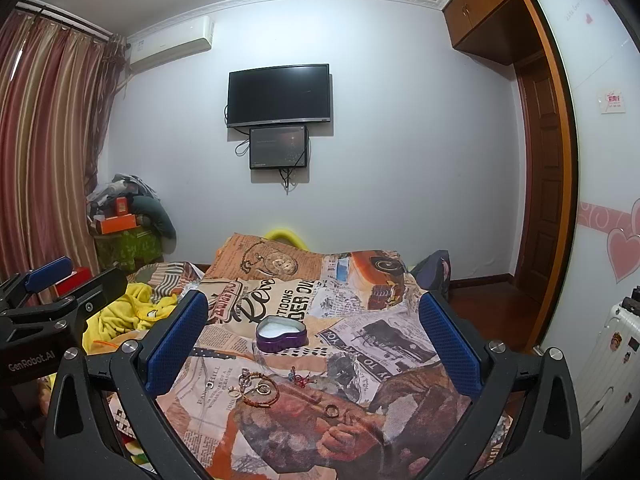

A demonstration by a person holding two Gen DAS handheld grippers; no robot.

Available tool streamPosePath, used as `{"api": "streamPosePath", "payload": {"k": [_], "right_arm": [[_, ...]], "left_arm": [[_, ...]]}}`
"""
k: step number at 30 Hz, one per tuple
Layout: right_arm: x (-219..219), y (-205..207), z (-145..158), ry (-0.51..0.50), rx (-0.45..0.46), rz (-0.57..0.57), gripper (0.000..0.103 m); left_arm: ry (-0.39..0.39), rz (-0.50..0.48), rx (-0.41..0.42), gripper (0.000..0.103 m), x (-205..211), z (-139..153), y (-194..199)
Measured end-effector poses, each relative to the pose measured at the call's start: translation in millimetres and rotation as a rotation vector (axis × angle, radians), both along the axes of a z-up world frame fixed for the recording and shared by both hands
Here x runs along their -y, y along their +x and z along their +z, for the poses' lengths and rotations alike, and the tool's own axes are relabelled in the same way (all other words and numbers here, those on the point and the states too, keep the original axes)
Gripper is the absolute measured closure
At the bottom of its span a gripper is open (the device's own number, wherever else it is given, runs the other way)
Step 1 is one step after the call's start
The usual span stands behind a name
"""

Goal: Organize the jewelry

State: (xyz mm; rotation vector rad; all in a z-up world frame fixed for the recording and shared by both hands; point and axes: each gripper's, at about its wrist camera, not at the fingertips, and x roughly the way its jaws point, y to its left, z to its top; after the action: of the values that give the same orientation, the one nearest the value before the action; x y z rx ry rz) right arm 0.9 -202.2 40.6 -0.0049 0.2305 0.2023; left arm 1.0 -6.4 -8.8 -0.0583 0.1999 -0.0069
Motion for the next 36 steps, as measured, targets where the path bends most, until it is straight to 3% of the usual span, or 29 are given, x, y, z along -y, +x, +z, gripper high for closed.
{"api": "streamPosePath", "payload": {"k": [21,36], "right_arm": [[-1.1,1.1,-3.2,0.007,-0.013,-0.006,0.0],[1.0,15.8,-14.2,-0.009,-0.056,-0.021,0.0]], "left_arm": [[0.007,0.004,-0.009,0.0,0.7,-0.4,3.1],[0.0,0.003,-0.067,0.0,-8.0,-10.3,27.8]]}}
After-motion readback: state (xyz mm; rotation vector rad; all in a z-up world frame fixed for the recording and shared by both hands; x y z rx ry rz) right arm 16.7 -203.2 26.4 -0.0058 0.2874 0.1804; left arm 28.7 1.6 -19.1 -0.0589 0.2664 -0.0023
